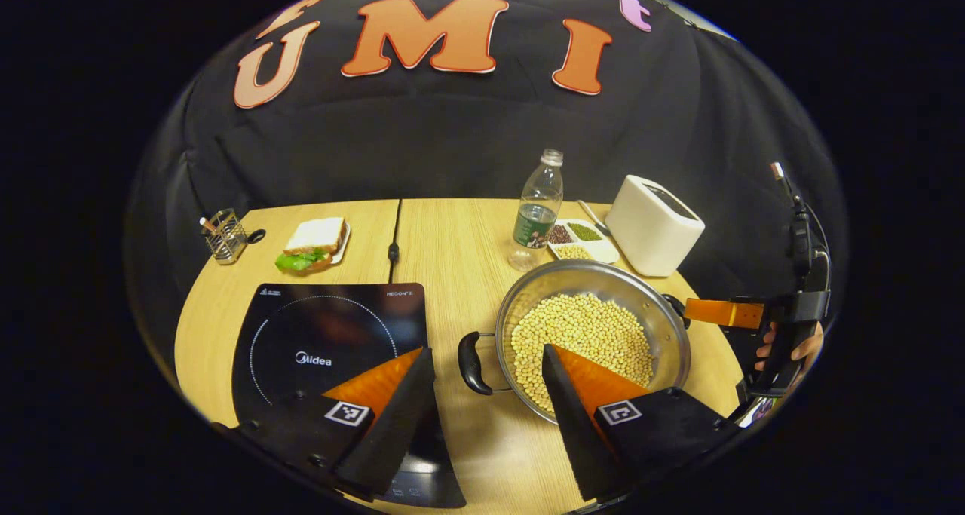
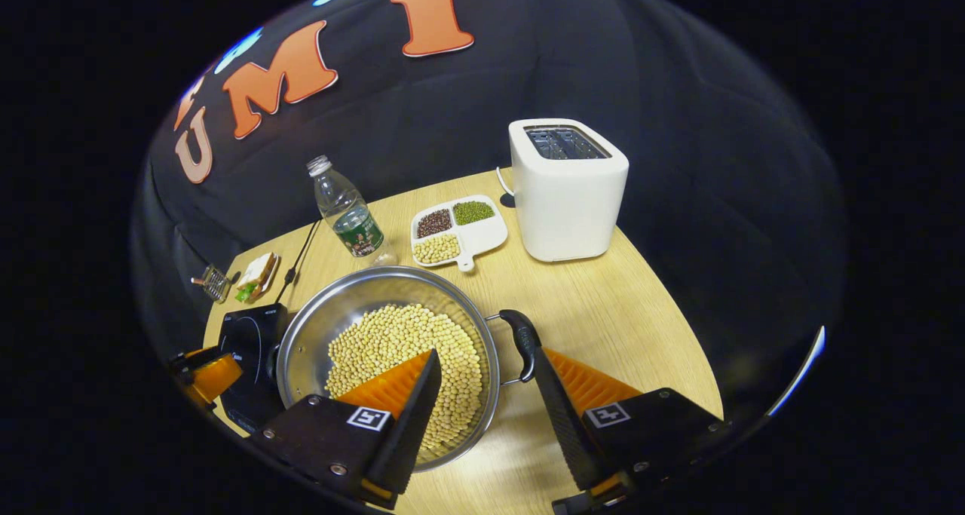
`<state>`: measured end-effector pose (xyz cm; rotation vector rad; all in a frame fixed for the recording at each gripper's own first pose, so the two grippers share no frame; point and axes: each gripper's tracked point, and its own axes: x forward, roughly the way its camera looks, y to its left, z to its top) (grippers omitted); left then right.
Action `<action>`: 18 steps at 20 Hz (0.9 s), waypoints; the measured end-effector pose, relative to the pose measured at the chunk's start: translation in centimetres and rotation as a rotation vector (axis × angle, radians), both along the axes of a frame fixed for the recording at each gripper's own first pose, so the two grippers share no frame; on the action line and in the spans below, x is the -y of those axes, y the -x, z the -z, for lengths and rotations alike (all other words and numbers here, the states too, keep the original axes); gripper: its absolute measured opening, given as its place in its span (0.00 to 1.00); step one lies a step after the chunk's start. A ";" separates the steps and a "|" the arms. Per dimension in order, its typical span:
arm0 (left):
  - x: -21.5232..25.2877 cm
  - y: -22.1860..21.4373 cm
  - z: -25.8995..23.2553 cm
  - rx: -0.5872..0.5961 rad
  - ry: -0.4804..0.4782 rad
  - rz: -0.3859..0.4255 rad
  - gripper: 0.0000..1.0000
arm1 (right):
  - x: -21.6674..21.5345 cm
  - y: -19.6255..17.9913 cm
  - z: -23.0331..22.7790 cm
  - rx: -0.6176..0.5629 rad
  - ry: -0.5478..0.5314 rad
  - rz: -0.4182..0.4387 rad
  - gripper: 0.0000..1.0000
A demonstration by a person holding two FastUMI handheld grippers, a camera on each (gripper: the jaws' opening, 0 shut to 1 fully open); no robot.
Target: First push the handle of the pot to place it horizontally, then grasp the pot with both hands and set it on the induction cooktop.
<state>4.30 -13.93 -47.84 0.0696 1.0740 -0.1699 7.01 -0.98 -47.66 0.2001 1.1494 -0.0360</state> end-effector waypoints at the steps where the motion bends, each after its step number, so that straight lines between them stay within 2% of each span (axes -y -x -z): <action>1: 0.2 -0.1 1.0 -0.015 -0.008 -0.003 0.94 | 0.2 -0.1 0.0 0.004 0.006 -0.005 0.80; 6: 0.8 -0.4 4.8 -0.081 -0.040 -0.004 0.94 | 1.2 -0.5 2.2 -0.026 0.063 -0.005 0.80; 9: 1.1 -0.2 6.8 -0.117 -0.044 -0.014 0.94 | 1.3 -0.4 3.4 -0.042 0.093 -0.035 0.80; 14: 1.5 -1.5 8.9 -0.094 -0.032 -0.021 0.95 | 1.3 -0.5 5.4 -0.051 0.151 -0.087 0.80; 18: 1.8 -2.7 10.4 -0.056 0.008 -0.016 0.94 | 1.0 -0.2 7.4 -0.084 0.153 -0.082 0.80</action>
